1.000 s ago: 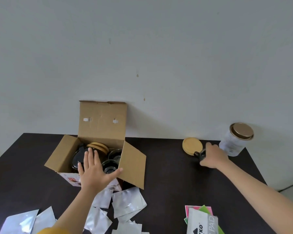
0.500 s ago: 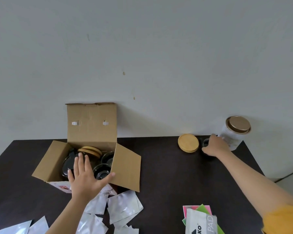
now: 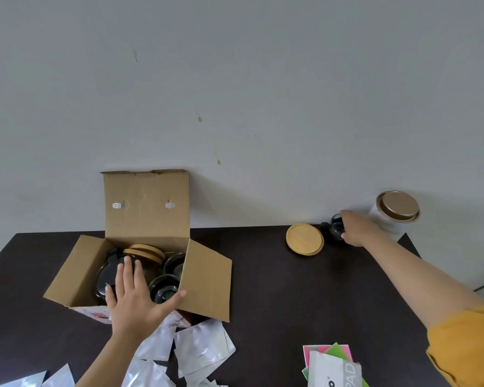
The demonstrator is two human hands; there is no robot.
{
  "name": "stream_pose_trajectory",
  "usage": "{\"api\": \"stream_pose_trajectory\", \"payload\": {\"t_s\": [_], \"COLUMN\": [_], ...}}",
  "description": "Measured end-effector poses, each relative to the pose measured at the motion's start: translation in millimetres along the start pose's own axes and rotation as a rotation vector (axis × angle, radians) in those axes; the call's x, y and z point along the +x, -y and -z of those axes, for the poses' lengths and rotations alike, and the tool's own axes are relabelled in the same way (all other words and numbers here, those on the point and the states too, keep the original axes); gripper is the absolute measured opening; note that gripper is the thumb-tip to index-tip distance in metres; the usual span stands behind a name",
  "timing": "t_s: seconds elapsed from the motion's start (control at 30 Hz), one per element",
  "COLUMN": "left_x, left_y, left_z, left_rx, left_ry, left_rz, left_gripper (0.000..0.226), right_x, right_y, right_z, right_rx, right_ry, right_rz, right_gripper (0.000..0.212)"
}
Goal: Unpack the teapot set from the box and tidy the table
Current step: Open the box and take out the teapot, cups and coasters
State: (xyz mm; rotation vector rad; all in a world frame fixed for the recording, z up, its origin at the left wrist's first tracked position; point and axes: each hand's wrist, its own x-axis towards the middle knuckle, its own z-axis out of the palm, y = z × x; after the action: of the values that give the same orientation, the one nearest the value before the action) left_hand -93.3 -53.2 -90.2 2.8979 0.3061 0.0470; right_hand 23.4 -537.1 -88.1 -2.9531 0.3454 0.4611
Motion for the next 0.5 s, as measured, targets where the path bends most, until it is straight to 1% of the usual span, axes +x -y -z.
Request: {"api": "stream_pose_trajectory", "payload": {"t_s": [0.07,0.1,0.27,0.33,0.4,0.5], "left_x": [0,0,-1,0,1,-1], "left_y": [0,0,0,0,-1,-3], "left_z": [0,1,0,0,1,3], "left_rx": [0.001,0.001,-0.007,-0.008,-0.009,-0.009], "left_ry": [-0.002,-0.002,-0.008,-0.008,-0.006,0.006], "left_rz": [0.001,0.001,0.0,0.001,-0.002,-0.002], "left_gripper": [0.143,0.143,0.143,0.143,0.143,0.144], "right_x": [0,0,-5,-14,-27,-54], "right_y": [2,3,6,13,31,75], "right_z": [4,6,13,16,21,29], "right_rx": [-0.088,-0.121,-0.176,-0.193,-0.175,-0.048], "right_ry": [-0.042,-0.052,-0.043,-0.061,-0.075,-0.072], "right_rz": [-0.001,-0.007,-0.024,0.003,0.065,0.181], "right_gripper": [0.05,0.047,0.051,0.049,0.043,0.037]}}
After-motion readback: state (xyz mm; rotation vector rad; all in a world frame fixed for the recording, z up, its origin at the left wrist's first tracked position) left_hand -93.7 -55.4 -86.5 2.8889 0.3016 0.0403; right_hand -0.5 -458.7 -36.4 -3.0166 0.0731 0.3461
